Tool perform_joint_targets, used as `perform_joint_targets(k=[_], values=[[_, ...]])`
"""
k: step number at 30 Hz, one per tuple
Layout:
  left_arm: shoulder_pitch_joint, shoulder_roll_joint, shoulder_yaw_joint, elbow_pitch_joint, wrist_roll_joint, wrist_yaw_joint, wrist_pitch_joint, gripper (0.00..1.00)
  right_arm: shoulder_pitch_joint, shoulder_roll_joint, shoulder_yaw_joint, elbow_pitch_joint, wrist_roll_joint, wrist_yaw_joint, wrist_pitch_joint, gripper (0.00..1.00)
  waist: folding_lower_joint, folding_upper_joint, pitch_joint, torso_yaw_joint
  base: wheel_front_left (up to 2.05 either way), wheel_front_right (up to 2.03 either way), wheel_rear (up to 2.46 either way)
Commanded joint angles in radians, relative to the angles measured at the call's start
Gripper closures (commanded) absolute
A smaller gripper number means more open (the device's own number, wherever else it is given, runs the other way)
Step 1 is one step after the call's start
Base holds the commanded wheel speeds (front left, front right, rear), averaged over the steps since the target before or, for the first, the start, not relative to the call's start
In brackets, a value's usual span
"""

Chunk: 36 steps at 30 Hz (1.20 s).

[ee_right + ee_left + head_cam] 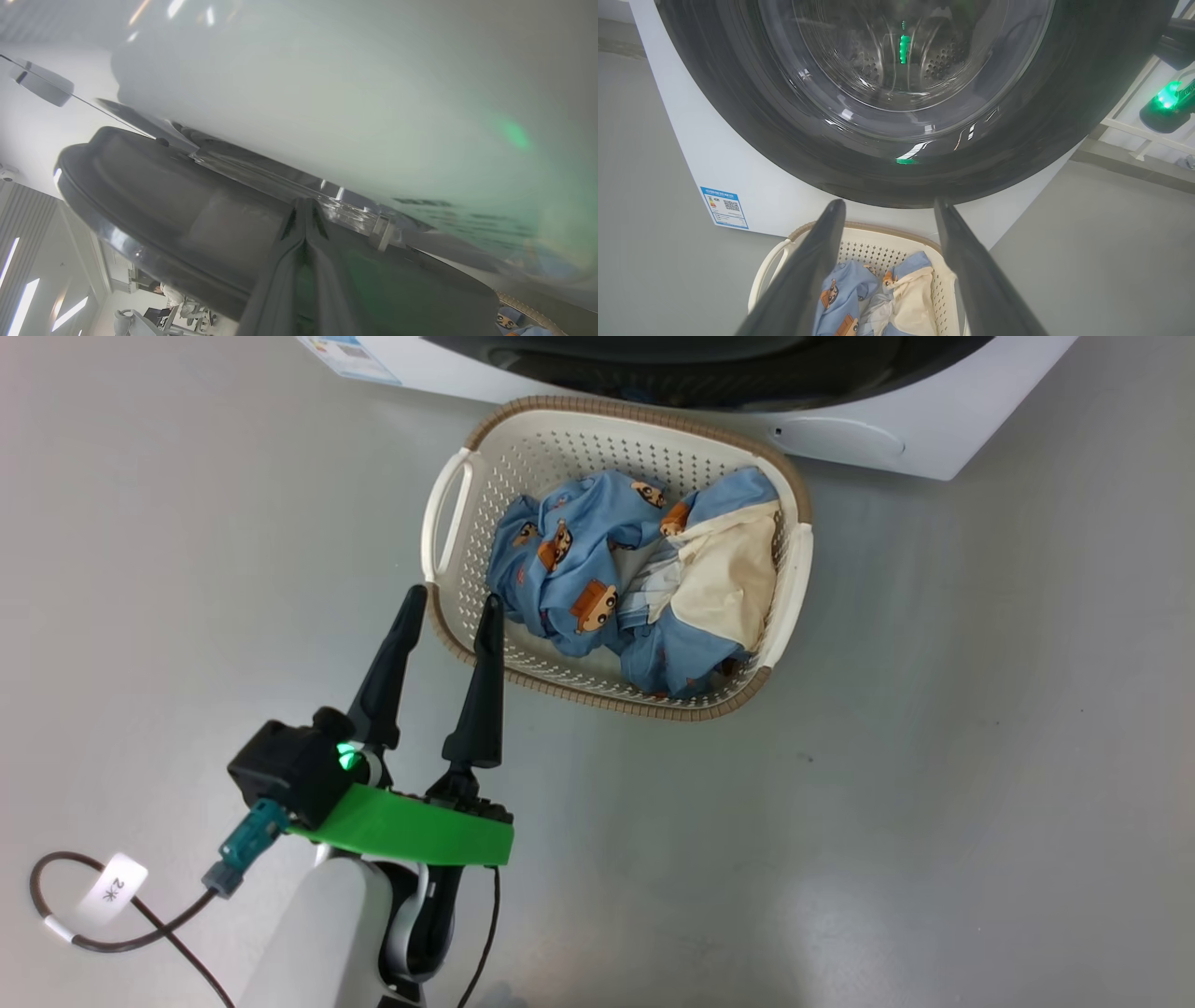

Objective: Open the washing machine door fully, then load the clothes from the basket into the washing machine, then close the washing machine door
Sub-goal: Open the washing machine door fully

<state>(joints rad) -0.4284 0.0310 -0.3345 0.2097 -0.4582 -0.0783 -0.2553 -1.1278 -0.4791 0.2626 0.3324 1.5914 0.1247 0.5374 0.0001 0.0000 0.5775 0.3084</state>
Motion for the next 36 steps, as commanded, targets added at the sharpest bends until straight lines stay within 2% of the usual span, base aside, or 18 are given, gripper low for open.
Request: perform_joint_targets(k=[1,12,36], values=[[-0.005,0.019,0.027,-0.023,-0.007,0.004,-0.006,0.0,0.01,0.018,0.013,-0.039,-0.019,0.006,0.011,1.0,-0.0001,0.0,-0.006,-0.003,0.0,0.0,0.0],[0.007,0.019,0.027,-0.012,-0.001,0.003,-0.006,0.0,0.075,0.041,0.053,-0.054,-0.02,0.006,0.032,1.0,-0.0001,0.0,-0.053,-0.013,0.0,0.0,0.0],[0.11,0.019,0.056,0.015,0.049,-0.015,-0.006,0.0,0.273,0.12,0.152,-0.083,-0.009,0.006,0.088,1.0,-0.0001,0.0,-0.225,-0.045,0.0,0.0,0.0]])
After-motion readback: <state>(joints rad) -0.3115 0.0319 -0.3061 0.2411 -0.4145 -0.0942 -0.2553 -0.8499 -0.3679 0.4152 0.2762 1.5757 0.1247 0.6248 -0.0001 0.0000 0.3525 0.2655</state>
